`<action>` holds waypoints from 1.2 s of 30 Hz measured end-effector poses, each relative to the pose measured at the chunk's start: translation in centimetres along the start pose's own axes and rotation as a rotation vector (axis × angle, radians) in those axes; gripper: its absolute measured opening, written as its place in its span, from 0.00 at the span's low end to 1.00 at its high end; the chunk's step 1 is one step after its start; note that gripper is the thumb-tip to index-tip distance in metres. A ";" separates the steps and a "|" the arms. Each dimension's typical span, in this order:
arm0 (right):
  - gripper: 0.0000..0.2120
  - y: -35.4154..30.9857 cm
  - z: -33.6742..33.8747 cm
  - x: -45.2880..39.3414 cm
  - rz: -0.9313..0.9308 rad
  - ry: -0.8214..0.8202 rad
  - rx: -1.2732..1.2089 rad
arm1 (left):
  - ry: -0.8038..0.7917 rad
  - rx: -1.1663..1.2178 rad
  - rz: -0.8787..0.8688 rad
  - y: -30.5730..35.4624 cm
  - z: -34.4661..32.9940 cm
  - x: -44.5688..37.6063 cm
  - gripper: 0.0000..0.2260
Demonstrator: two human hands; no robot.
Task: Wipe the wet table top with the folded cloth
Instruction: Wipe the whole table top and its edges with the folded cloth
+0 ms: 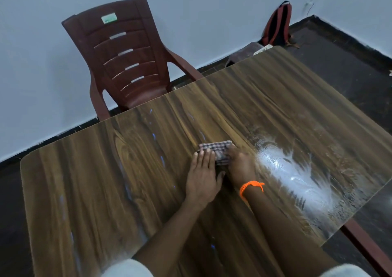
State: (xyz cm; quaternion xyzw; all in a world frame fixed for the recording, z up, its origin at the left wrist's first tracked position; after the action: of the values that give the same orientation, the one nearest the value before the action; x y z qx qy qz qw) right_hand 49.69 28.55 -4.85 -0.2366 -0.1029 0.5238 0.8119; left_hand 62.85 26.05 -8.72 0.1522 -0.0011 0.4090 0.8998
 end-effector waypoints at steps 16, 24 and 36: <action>0.19 0.9 -2.7 1.9 0.055 -0.064 -0.005 | -0.044 0.009 0.032 -1.8 -0.4 3.1 0.36; 0.13 -1.9 -2.5 -6.5 0.001 0.029 -0.003 | -0.006 -0.037 0.058 -4.5 2.5 -5.7 0.34; 0.13 -2.4 -4.9 -3.7 0.230 -0.075 -0.020 | 0.035 0.099 0.062 -5.7 1.5 1.1 0.35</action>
State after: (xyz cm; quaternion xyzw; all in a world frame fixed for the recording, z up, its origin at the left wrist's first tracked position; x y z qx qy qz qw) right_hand 52.06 23.11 -7.60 -0.2350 -0.1107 0.6208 0.7397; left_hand 67.97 22.87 -8.75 0.1893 0.0301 0.4386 0.8780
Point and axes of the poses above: each hand's wrist, its own x-axis away from the middle knuckle, its own z-axis out of the back of the hand, y = z × x, the point moved 5 cm from there along -x, towards the middle knuckle, and after that the axes turned 5 degrees about x, right-handed, at the moved point
